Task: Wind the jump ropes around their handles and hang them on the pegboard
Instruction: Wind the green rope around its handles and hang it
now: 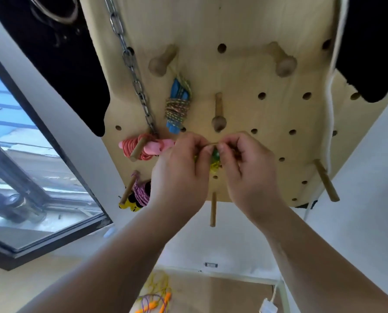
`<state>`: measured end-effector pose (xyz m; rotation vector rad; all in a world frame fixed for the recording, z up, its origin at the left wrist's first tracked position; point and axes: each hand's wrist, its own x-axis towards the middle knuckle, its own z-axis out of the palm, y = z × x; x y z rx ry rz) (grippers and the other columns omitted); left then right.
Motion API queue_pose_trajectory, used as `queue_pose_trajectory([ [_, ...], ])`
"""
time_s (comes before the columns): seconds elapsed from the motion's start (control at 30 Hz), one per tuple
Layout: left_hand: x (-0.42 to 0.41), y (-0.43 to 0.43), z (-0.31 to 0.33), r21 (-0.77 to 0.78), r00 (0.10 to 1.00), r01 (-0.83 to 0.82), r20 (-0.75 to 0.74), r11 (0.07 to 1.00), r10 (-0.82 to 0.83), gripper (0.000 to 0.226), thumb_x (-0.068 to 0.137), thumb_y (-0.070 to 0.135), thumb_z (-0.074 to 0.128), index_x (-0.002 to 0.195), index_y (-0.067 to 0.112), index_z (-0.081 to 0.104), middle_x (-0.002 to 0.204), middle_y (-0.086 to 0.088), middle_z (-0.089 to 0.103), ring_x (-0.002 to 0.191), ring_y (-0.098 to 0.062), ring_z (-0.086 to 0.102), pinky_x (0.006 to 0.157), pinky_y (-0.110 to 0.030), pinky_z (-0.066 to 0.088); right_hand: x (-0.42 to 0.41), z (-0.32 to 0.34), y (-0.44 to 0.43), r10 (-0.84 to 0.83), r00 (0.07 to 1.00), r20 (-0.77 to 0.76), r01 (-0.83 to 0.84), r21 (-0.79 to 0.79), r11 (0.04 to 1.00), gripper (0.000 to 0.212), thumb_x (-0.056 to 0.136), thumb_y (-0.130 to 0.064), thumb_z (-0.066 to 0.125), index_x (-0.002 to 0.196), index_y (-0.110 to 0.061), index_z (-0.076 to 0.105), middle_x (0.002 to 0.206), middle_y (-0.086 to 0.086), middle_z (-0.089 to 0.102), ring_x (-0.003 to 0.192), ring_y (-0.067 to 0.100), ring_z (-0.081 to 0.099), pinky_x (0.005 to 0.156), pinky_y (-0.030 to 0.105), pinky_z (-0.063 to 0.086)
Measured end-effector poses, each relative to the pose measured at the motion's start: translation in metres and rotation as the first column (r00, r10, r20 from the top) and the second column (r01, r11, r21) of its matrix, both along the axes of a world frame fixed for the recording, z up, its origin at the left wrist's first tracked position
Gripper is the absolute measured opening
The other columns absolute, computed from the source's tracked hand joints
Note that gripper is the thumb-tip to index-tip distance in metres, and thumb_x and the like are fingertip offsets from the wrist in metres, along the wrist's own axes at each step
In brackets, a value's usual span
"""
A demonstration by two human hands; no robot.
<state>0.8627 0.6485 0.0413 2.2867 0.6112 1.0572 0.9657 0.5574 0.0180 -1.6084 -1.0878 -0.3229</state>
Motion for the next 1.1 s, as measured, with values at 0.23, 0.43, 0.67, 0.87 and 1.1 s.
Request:
queue_pose_trajectory([
  [0.23, 0.009, -0.005, 0.003, -0.112, 0.999, 0.023, 0.034, 0.993, -0.020, 0.009, 0.097, 0.021, 0.063, 0.089, 0.024, 0.067, 0.080, 0.017, 0.063, 0.087, 0.005, 0.056, 0.066, -0.008, 0.041, 0.013, -0.006, 0.000, 0.004, 0.999, 0.040, -0.006, 0.048, 0.999, 0.019, 0.102, -0.024, 0.054, 0.099, -0.011, 0.067, 0.087, -0.004, 0.069, 0.075, 0.010, 0.065, 0.060, 0.033, 0.053],
  [0.43, 0.010, -0.014, -0.004, -0.142, 0.997, 0.049, 0.061, 0.989, -0.041, 0.007, 0.095, 0.019, 0.066, 0.089, 0.023, 0.068, 0.082, 0.018, 0.064, 0.086, 0.006, 0.058, 0.067, -0.006, 0.042, 0.014, -0.017, -0.007, 0.025, 0.999, 0.023, -0.027, 0.078, 0.997, 0.024, 0.101, -0.026, 0.052, 0.103, -0.008, 0.068, 0.097, -0.003, 0.070, 0.089, 0.010, 0.067, 0.070, 0.035, 0.056],
  [0.67, -0.014, -0.033, -0.081, -0.369, 0.978, 0.023, -0.182, 0.929, -0.097, 0.016, 0.094, 0.021, 0.066, 0.081, 0.029, 0.066, 0.073, 0.013, 0.068, 0.077, -0.001, 0.061, 0.064, -0.023, 0.049, -0.011, -0.101, -0.049, 0.055, 0.978, -0.200, -0.082, -0.130, 0.988, 0.025, 0.100, -0.034, 0.050, 0.100, -0.017, 0.068, 0.089, -0.010, 0.069, 0.080, 0.009, 0.067, 0.065, 0.034, 0.055],
  [0.87, -0.021, -0.032, -0.147, -0.650, 0.941, -0.091, -0.303, 0.755, -0.147, 0.013, 0.091, 0.019, 0.070, 0.079, 0.022, 0.071, 0.073, 0.009, 0.072, 0.069, -0.007, 0.065, 0.066, -0.029, 0.053, -0.024, -0.171, -0.054, 0.025, 0.920, -0.392, -0.148, -0.287, 0.946, 0.017, 0.099, -0.028, 0.052, 0.098, -0.020, 0.068, 0.093, -0.013, 0.070, 0.087, 0.005, 0.065, 0.074, 0.035, 0.055],
  [1.1, -0.002, -0.023, -0.199, -0.756, 0.937, -0.192, -0.332, 0.626, -0.113, 0.006, 0.089, 0.016, 0.072, 0.083, 0.018, 0.073, 0.079, 0.003, 0.075, 0.076, -0.016, 0.068, 0.071, -0.031, 0.055, -0.013, -0.227, -0.040, -0.052, 0.908, -0.416, -0.125, -0.388, 0.913, 0.013, 0.102, -0.023, 0.053, 0.104, -0.018, 0.065, 0.103, -0.007, 0.069, 0.092, 0.012, 0.065, 0.080, 0.041, 0.056],
])
